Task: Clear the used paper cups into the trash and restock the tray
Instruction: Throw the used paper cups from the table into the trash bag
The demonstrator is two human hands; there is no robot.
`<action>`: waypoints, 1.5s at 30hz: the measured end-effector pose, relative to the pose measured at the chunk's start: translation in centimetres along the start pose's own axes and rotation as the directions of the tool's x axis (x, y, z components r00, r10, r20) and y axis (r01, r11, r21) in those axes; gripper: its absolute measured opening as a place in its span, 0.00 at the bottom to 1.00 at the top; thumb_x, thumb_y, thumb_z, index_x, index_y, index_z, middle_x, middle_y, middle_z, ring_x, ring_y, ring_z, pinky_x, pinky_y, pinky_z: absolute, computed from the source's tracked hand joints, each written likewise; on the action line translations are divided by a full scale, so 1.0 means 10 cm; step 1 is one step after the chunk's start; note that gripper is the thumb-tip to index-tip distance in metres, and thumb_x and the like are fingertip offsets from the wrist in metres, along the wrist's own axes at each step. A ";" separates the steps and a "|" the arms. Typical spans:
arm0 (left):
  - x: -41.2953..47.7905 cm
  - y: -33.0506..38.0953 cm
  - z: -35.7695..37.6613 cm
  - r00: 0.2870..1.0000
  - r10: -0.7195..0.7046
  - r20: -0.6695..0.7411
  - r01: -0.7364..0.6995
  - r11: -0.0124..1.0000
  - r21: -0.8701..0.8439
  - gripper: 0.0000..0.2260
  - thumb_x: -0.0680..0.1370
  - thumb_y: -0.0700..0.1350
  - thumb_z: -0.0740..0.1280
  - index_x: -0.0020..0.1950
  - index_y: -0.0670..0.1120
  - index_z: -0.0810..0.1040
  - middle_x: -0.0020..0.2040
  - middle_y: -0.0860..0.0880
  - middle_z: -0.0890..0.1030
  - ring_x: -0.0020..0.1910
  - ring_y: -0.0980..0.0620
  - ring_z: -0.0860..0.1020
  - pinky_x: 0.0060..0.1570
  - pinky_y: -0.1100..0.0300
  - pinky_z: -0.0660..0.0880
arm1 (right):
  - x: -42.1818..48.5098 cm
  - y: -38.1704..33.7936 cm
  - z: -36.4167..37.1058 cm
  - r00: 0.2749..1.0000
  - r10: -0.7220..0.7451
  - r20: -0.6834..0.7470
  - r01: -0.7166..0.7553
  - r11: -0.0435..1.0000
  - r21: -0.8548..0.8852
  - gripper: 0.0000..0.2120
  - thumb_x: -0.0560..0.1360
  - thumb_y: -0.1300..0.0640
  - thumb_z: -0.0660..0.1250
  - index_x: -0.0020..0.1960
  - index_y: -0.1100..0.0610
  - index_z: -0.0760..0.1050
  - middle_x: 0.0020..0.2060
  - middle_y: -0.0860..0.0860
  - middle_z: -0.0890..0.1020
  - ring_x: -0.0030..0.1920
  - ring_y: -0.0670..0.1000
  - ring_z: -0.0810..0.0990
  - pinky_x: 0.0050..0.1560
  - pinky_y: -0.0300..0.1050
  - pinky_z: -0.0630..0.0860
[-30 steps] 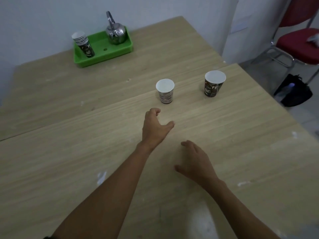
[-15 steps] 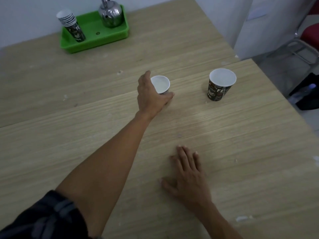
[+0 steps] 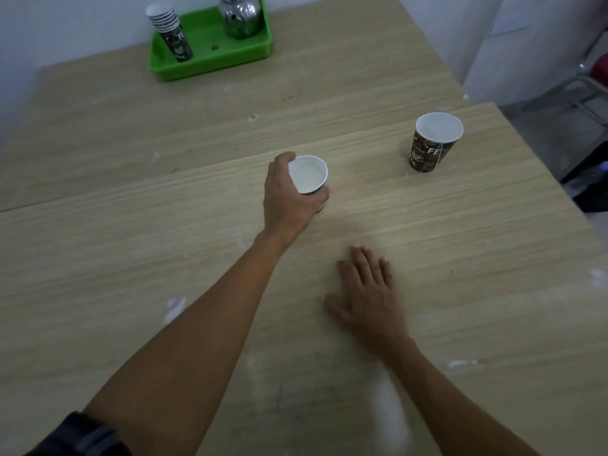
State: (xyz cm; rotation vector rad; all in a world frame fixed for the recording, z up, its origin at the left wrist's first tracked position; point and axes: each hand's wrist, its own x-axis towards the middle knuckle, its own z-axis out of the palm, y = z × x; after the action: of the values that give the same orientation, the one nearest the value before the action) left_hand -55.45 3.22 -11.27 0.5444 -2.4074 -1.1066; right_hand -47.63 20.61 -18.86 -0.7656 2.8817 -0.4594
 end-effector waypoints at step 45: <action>-4.98 -1.31 -2.87 0.831 -0.456 -0.317 0.433 0.890 -0.144 0.36 0.64 0.56 0.78 0.68 0.48 0.69 0.61 0.54 0.74 0.61 0.55 0.72 0.59 0.58 0.73 | -3.10 -2.86 0.86 0.885 -0.368 0.285 0.050 0.684 0.727 0.29 0.66 0.57 0.76 0.63 0.53 0.68 0.56 0.44 0.77 0.55 0.46 0.77 0.52 0.49 0.77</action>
State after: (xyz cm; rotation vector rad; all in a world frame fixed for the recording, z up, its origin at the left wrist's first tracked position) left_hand 3.31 3.45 -15.53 1.2175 -1.9773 -1.1499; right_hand -5.91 10.31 -16.52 -0.9033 1.9626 -1.1805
